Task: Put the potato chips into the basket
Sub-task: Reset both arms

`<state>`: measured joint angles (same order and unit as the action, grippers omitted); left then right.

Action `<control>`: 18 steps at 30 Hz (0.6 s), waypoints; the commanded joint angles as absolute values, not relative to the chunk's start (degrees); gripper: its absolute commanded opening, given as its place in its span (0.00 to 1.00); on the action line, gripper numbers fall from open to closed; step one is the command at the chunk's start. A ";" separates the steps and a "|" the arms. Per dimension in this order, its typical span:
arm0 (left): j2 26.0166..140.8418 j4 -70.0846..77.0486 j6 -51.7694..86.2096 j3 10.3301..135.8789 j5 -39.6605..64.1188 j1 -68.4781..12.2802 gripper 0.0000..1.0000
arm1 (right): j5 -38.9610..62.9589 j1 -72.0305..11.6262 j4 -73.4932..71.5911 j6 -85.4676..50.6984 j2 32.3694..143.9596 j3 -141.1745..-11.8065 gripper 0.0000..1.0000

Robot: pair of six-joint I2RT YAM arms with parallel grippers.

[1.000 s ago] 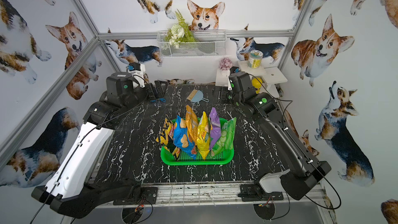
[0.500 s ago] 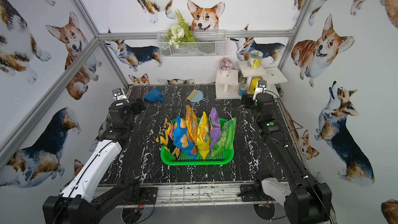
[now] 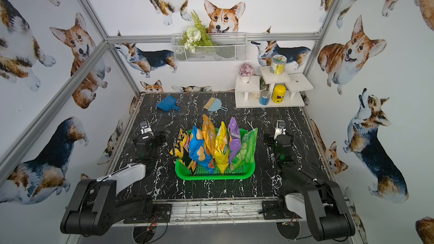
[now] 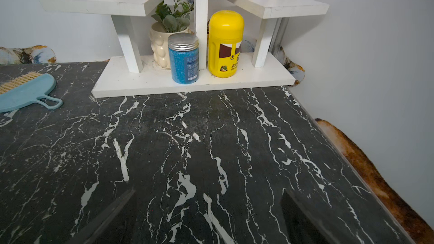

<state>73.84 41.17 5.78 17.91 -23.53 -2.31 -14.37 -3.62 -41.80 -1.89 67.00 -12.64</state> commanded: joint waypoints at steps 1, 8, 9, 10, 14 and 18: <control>77.32 55.52 4.79 16.97 -21.93 -2.26 1.00 | -11.15 -3.60 -57.02 -1.82 70.34 -11.06 1.00; 84.23 67.31 3.81 13.30 -19.34 -2.50 0.99 | -7.78 -2.71 -67.23 0.01 80.31 -10.17 1.00; 85.52 69.05 3.37 13.05 -18.38 -2.51 1.00 | -7.76 -2.38 -66.99 -0.26 80.75 -10.51 1.00; 86.38 69.77 2.94 13.30 -17.59 -2.50 0.99 | -7.08 -2.04 -66.57 -0.50 80.88 -10.78 1.00; 89.50 71.15 2.50 13.77 -16.41 -2.61 1.00 | -3.99 0.26 -74.36 -2.09 83.75 -7.96 1.00; 89.48 70.32 2.65 14.19 -16.15 -2.63 1.00 | -4.16 0.26 -72.11 -2.02 83.17 -8.55 1.00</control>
<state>89.49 67.77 3.16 13.85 -17.43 -2.63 -5.28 0.12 -67.20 -1.23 83.00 -8.54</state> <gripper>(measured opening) 0.997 0.996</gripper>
